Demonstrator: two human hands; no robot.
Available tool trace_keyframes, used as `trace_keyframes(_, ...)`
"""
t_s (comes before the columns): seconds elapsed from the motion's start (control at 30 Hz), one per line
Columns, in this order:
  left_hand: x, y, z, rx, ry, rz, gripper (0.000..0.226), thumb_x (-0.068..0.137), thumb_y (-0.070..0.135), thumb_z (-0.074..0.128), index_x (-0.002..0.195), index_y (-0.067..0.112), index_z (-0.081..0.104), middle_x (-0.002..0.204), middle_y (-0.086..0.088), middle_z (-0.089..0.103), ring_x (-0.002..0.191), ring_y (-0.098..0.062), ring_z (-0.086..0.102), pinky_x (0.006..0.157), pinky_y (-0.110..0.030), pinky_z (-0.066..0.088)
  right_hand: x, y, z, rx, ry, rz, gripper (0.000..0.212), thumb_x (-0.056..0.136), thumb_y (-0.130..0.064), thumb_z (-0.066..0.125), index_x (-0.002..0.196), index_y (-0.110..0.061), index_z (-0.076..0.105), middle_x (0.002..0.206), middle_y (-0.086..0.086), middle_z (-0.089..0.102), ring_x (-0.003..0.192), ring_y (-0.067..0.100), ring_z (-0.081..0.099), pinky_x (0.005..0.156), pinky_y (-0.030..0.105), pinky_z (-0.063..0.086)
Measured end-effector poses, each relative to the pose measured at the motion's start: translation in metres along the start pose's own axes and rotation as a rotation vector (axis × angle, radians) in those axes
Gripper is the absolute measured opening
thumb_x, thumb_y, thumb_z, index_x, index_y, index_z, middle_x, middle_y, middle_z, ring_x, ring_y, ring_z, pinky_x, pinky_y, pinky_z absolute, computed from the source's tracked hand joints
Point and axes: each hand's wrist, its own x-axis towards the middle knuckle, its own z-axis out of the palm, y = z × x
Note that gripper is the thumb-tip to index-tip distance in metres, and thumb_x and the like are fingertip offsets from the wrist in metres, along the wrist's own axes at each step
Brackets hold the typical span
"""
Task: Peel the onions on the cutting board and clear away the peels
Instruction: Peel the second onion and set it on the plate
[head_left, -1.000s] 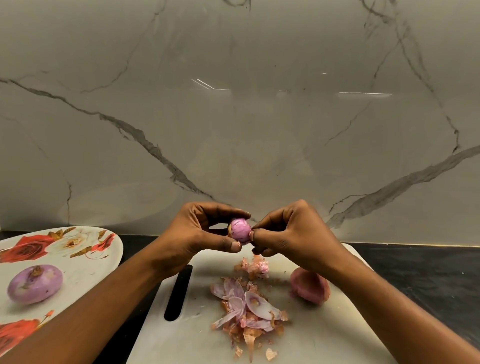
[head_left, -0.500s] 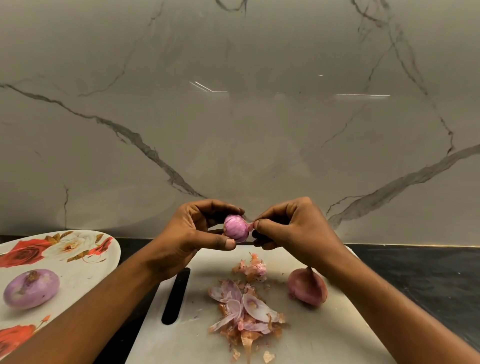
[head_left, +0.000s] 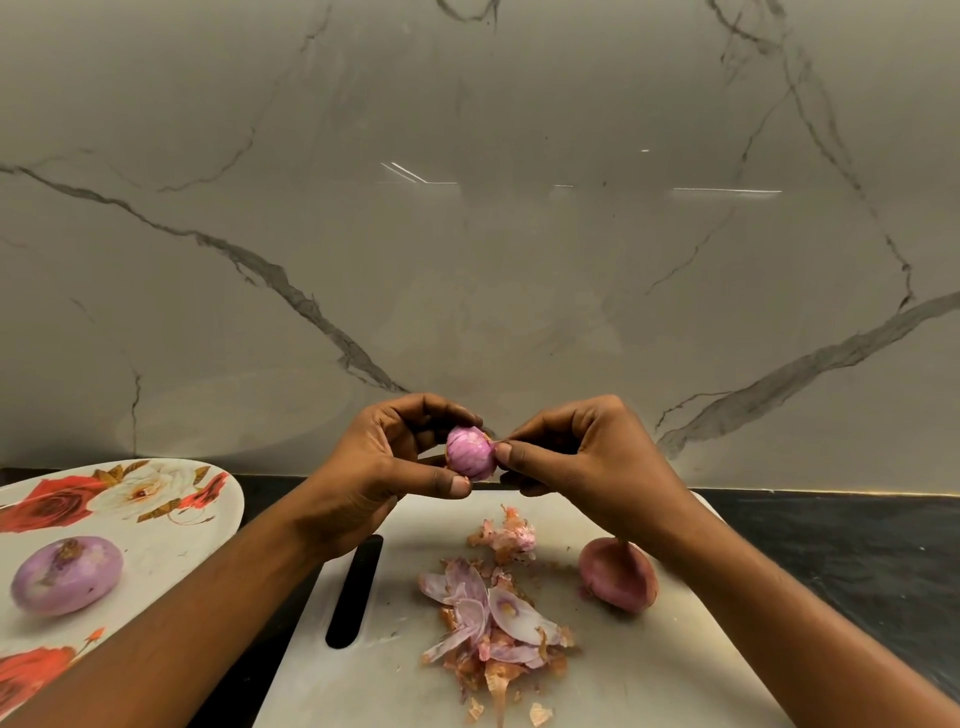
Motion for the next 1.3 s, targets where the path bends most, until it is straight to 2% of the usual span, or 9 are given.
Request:
trace_keyframes(0.13,0.000,-0.001,0.000,-0.028,-0.017,0.000,0.048,0.061,-0.012,0.083,0.099,0.019,0.078,0.118,-0.014,0.075,0.116,-0.034,0.071,0.083,-0.037,0.063,0.000,-0.001,0.000,0.011,0.018,0.004,0.010,0.092,-0.015,0.080,0.100,-0.011,0.084,0.083,0.003,0.082,0.077,0.015,0.080,0.072,0.027,0.066)
trace_keyframes(0.43,-0.001,-0.002,0.000,-0.019,-0.056,0.015,0.049,0.063,-0.011,0.084,0.105,0.013,0.072,0.118,-0.014,0.071,0.116,-0.034,0.069,0.085,-0.037,0.061,-0.001,0.000,0.003,-0.012,0.077,-0.005,0.006,0.092,-0.016,0.081,0.095,-0.012,0.085,0.080,0.002,0.081,0.074,0.015,0.079,0.073,0.032,0.067)
trace_keyframes(0.7,-0.002,-0.001,0.000,-0.035,-0.118,0.036,0.047,0.065,-0.015,0.082,0.099,0.017,0.074,0.116,-0.011,0.070,0.115,-0.033,0.069,0.083,-0.036,0.062,0.001,0.006,0.002,-0.133,0.207,0.006,0.006,0.091,-0.018,0.083,0.086,-0.014,0.085,0.071,-0.003,0.079,0.066,0.011,0.077,0.070,0.035,0.068)
trace_keyframes(0.8,-0.002,0.000,0.000,-0.081,-0.089,0.046,0.047,0.066,-0.012,0.082,0.101,0.019,0.076,0.115,-0.010,0.071,0.111,-0.028,0.070,0.083,-0.033,0.061,0.001,0.004,-0.003,-0.078,0.151,0.028,0.005,0.090,-0.014,0.083,0.085,-0.012,0.084,0.071,0.000,0.079,0.067,0.014,0.078,0.071,0.037,0.068)
trace_keyframes(0.97,0.000,-0.002,0.000,-0.128,-0.024,0.002,0.050,0.072,-0.007,0.077,0.117,0.014,0.075,0.117,-0.010,0.075,0.110,-0.028,0.073,0.086,-0.031,0.062,-0.003,0.003,0.006,-0.141,0.009,-0.016,0.001,0.088,-0.012,0.085,0.089,-0.011,0.084,0.073,0.000,0.079,0.068,0.014,0.078,0.068,0.031,0.067)
trace_keyframes(1.07,-0.001,-0.002,0.000,-0.124,-0.001,-0.013,0.047,0.076,-0.002,0.077,0.121,0.011,0.073,0.121,-0.012,0.074,0.113,-0.032,0.073,0.090,-0.034,0.062,0.000,0.005,0.002,-0.112,0.007,-0.003,0.005,0.089,-0.007,0.082,0.093,-0.010,0.084,0.076,0.002,0.080,0.070,0.016,0.079,0.070,0.033,0.067)
trace_keyframes(1.2,0.001,-0.003,0.001,-0.103,0.036,-0.025,0.047,0.082,-0.003,0.081,0.127,0.008,0.071,0.125,-0.010,0.074,0.116,-0.037,0.072,0.093,-0.044,0.063,0.001,0.005,0.001,-0.038,0.014,0.040,0.017,0.095,-0.004,0.067,0.098,-0.007,0.084,0.083,0.006,0.082,0.076,0.019,0.080,0.075,0.038,0.068)
trace_keyframes(1.3,0.001,-0.001,0.003,-0.067,0.051,-0.030,0.052,0.077,0.001,0.077,0.128,0.008,0.070,0.125,-0.010,0.075,0.112,-0.036,0.074,0.088,-0.041,0.064,0.001,0.003,0.002,0.030,0.036,0.067,0.016,0.098,-0.009,0.069,0.097,-0.003,0.084,0.085,0.009,0.081,0.078,0.020,0.081,0.076,0.041,0.068)
